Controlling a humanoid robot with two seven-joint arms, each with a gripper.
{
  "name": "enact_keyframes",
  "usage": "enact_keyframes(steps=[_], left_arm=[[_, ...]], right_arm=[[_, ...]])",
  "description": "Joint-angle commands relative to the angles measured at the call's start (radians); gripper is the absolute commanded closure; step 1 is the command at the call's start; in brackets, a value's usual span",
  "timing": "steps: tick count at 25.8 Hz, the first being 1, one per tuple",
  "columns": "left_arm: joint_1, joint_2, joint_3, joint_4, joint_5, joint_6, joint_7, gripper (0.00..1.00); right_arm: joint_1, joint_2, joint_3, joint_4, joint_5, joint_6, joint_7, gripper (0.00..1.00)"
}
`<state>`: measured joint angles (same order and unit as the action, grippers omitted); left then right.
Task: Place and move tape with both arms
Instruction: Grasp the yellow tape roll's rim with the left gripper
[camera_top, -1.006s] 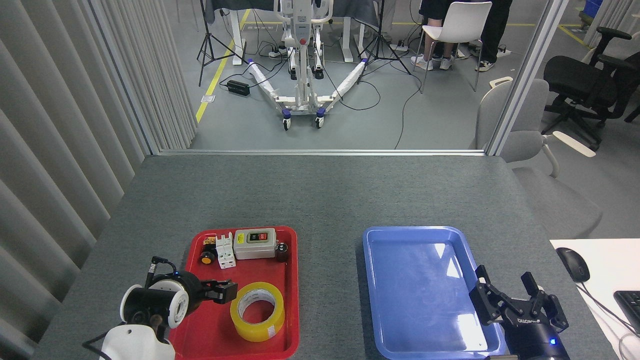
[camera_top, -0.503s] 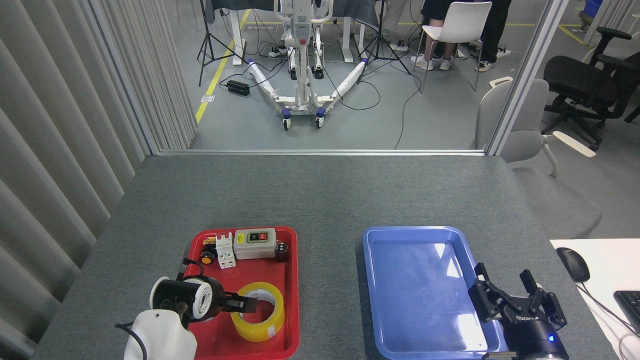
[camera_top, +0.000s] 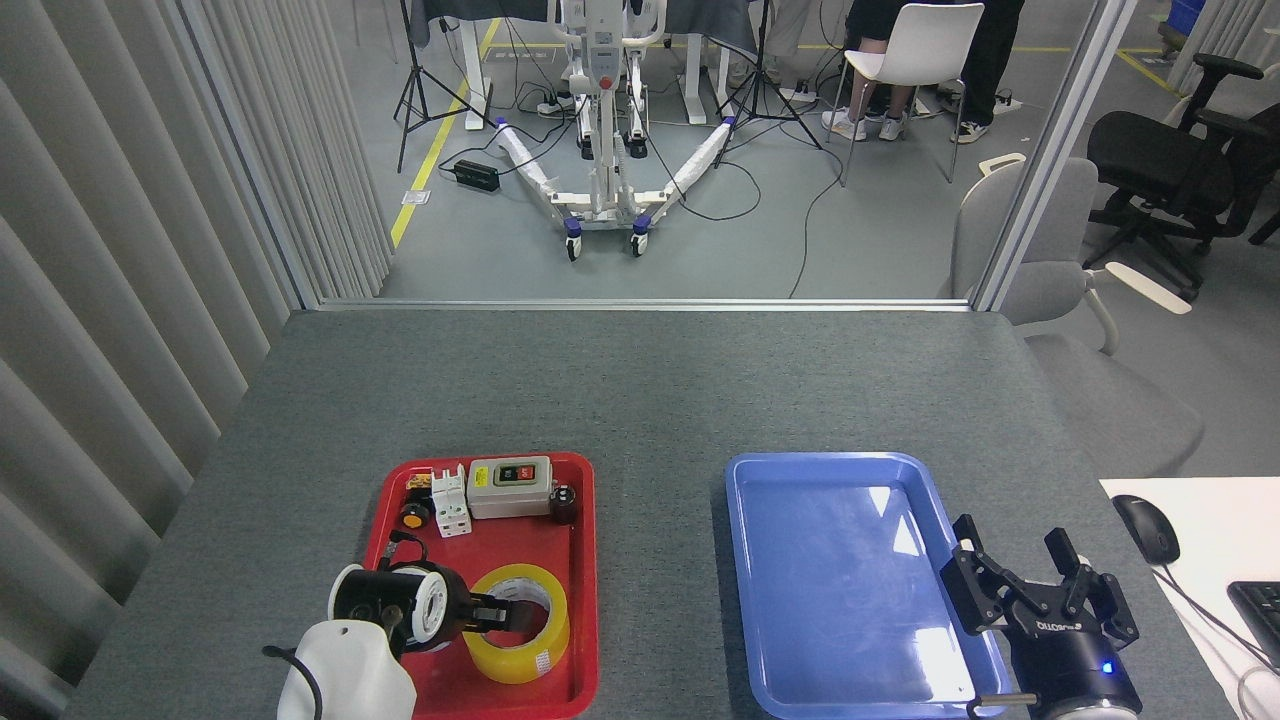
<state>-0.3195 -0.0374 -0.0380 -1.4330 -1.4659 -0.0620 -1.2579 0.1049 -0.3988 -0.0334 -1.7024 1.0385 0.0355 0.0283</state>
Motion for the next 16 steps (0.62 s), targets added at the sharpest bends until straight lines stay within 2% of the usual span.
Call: enact_keyframes(steps=[1,3,5,6,9,13,16], left_arm=[[-0.001,0.001,0.0,0.01,0.001,0.027,0.02,0.04],[-0.001,-0.002,-0.002,0.01,0.004,0.025,0.02,0.3],[-0.001,0.001,-0.005,0.011,0.004,0.014,0.022,0.61],[-0.001,0.001,-0.005,0.014,0.001,0.014,0.025,0.65],[-0.001,0.01,-0.005,0.023,-0.001,0.002,0.025,0.68],[0.0,0.017,-0.005,0.025,0.001,-0.067,0.02,0.83],[0.0,0.017,-0.003,0.023,0.001,-0.088,0.02,0.88]], right_arm=[[0.001,0.0,0.0,0.0,0.0,0.0,-0.001,0.0],[-0.002,0.002,0.001,0.0,0.0,0.0,-0.001,0.0],[-0.002,-0.002,0.001,0.0,0.0,0.0,-0.001,0.0],[-0.005,-0.002,0.001,0.0,0.0,0.0,-0.001,0.0],[-0.013,-0.006,0.001,0.0,0.0,0.0,-0.001,0.0],[-0.017,-0.005,0.001,0.0,0.0,0.0,-0.001,0.0],[-0.021,-0.005,0.001,0.0,0.002,0.0,-0.001,0.0]])
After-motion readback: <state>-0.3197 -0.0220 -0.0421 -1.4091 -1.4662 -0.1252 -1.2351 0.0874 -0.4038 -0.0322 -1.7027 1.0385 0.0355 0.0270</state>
